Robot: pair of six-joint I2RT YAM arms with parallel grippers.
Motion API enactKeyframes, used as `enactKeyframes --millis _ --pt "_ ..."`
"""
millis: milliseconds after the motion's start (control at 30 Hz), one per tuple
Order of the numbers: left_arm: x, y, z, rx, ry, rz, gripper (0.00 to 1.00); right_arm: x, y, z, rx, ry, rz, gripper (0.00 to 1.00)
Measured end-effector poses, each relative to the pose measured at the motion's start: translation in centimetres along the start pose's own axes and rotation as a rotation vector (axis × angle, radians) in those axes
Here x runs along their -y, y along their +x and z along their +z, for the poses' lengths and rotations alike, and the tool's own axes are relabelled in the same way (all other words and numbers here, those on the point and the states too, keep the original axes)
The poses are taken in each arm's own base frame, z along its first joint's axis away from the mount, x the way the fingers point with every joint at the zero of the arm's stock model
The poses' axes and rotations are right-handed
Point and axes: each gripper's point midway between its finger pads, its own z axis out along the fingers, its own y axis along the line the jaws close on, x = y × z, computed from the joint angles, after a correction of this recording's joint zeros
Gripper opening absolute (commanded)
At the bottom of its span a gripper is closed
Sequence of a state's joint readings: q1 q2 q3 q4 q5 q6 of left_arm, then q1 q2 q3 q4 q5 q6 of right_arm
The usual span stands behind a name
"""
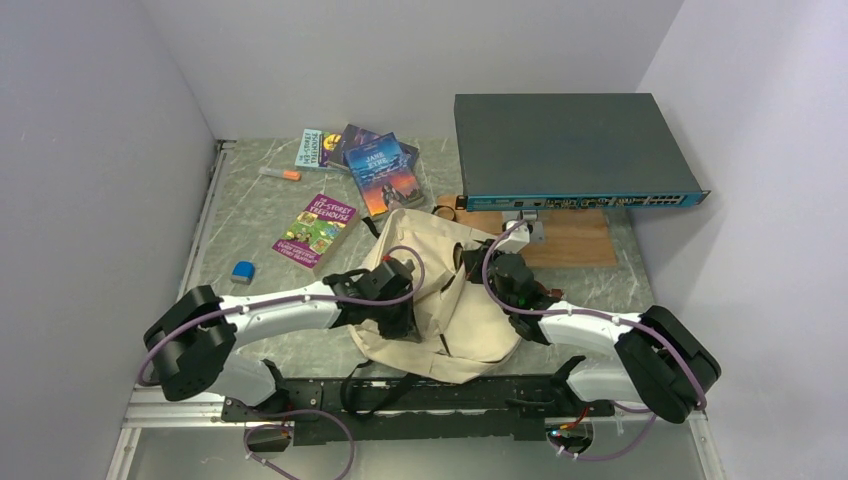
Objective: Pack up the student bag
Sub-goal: Unzip the student bag at the center of the board.
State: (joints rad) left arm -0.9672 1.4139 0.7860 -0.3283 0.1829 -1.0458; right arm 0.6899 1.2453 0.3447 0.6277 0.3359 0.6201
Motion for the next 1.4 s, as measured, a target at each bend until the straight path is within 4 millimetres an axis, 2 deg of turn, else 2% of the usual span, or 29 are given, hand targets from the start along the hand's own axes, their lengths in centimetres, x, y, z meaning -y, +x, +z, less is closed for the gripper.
enactKeyframes --millis 67,167,267,367,433,567,700,800,867,933,1033,1200,1400 --pt "-0.7 0.9 -0.1 -0.015 -0.015 0.001 0.01 0.0 0.0 0.0 -0.002 -0.004 -0.004 0.0" --pt "-0.1 0.7 -0.5 -0.005 0.004 0.02 0.22 -0.3 0.2 0.0 -0.013 -0.02 -0.014 0.02" --pt "1.2 -0.4 -0.9 0.037 0.035 0.052 0.36 -0.3 0.6 -0.1 -0.041 -0.028 -0.019 0.33" --pt "3.0 -2.0 -1.7 0.096 0.081 0.085 0.51 -0.1 1.2 -0.5 -0.096 -0.007 -0.022 0.49" --pt "3.8 -3.0 -2.4 0.138 0.107 0.107 0.61 0.0 1.4 -1.1 -0.134 0.007 -0.027 0.51" --pt "4.5 -4.1 -4.1 0.212 0.152 0.127 0.68 0.0 2.0 -2.4 -0.194 0.012 -0.017 0.53" --pt "3.7 -3.9 -5.0 0.254 0.183 0.125 0.78 -0.1 3.6 -3.3 -0.26 0.019 -0.002 0.55" --pt "2.3 -3.0 -4.8 0.253 0.186 0.109 0.81 -0.2 5.0 -3.7 -0.306 0.027 -0.002 0.52" --pt "1.6 -2.6 -4.5 0.247 0.183 0.096 0.83 -0.2 6.0 -3.8 -0.34 0.042 -0.004 0.43" --pt "1.2 -2.3 -4.3 0.239 0.18 0.088 0.83 0.0 6.5 -3.8 -0.355 0.052 0.002 0.25" --pt "1.6 -2.3 -4.2 0.24 0.194 0.092 0.83 -0.1 6.4 -3.9 -0.346 0.042 0.015 0.0" --pt "2.9 -3.0 -3.6 0.223 0.195 0.098 0.78 -0.1 6.0 -4.7 -0.314 0.011 0.028 0.0" --pt "5.7 -5.0 -2.8 0.224 0.193 0.135 0.65 -0.6 5.2 -5.8 -0.26 -0.063 0.042 0.0"
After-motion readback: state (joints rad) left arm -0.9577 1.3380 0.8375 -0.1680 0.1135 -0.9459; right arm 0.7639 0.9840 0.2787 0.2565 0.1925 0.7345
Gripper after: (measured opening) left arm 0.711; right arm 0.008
